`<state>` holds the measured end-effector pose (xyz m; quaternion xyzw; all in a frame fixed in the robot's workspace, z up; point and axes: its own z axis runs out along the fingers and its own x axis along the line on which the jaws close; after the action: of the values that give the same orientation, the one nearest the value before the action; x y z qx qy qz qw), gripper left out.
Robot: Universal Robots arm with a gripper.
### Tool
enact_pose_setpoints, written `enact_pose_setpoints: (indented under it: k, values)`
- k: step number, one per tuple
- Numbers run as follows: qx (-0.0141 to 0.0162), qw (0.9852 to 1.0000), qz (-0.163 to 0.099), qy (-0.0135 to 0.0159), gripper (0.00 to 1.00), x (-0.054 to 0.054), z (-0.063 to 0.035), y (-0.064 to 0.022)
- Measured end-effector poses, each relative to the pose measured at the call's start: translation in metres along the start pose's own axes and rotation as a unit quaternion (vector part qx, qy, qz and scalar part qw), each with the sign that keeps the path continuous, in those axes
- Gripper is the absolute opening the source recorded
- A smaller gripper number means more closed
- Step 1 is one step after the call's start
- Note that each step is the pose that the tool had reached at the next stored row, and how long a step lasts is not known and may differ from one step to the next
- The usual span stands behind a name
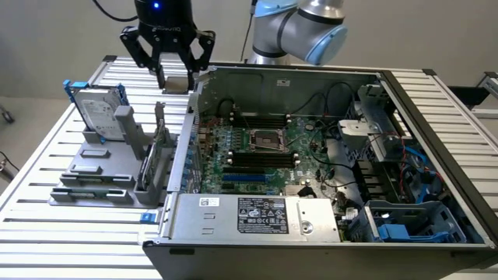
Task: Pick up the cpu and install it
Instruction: 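Pick up the cpu and move it towards the insertion slot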
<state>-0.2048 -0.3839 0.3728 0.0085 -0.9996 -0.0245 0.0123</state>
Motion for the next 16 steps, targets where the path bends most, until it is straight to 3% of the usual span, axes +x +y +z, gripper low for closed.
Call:
enact_pose_setpoints:
  k: [11, 16]
  values:
    - [0.0000, 1.0000, 0.000, 0.0004, 0.55, -0.047, 0.0001, 0.0104]
    - [0.0000, 1.0000, 0.000, 0.0012, 0.55, -0.070, 0.0055, 0.0127]
